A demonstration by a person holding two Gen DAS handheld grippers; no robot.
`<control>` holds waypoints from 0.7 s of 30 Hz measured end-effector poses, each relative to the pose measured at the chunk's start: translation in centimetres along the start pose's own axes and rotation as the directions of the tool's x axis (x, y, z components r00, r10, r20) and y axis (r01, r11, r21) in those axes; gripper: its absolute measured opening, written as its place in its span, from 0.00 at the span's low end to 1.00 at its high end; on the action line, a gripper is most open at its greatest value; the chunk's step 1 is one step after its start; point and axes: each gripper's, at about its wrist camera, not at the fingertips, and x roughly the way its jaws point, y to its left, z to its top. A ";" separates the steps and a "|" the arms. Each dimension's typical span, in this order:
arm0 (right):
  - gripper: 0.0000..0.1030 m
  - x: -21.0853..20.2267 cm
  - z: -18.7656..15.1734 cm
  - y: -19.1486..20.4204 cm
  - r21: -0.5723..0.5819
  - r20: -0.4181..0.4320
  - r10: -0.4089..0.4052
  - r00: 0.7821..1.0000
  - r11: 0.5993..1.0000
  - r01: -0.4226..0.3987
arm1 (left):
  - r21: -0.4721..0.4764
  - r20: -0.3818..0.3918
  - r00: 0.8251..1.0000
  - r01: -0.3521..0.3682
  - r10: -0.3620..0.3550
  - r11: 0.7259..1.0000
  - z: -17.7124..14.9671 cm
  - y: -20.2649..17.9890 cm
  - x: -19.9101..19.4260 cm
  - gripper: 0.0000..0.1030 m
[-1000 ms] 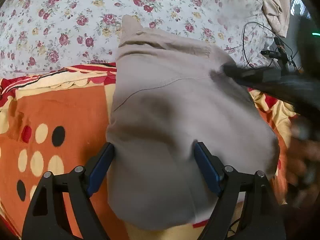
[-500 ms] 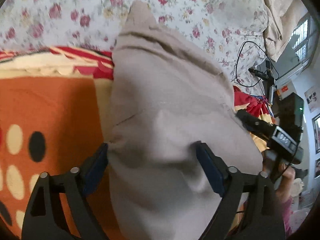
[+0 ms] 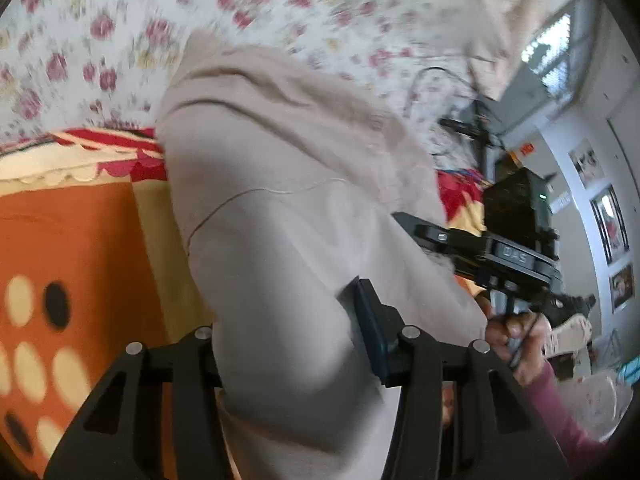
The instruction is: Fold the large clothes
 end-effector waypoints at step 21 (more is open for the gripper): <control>0.66 3.3 -4.7 9.1 -0.239 0.038 -0.311 0.950 0.920 0.311 | -0.022 -0.021 0.934 -0.356 0.356 0.934 -10.0 -1.2 -5.2 0.67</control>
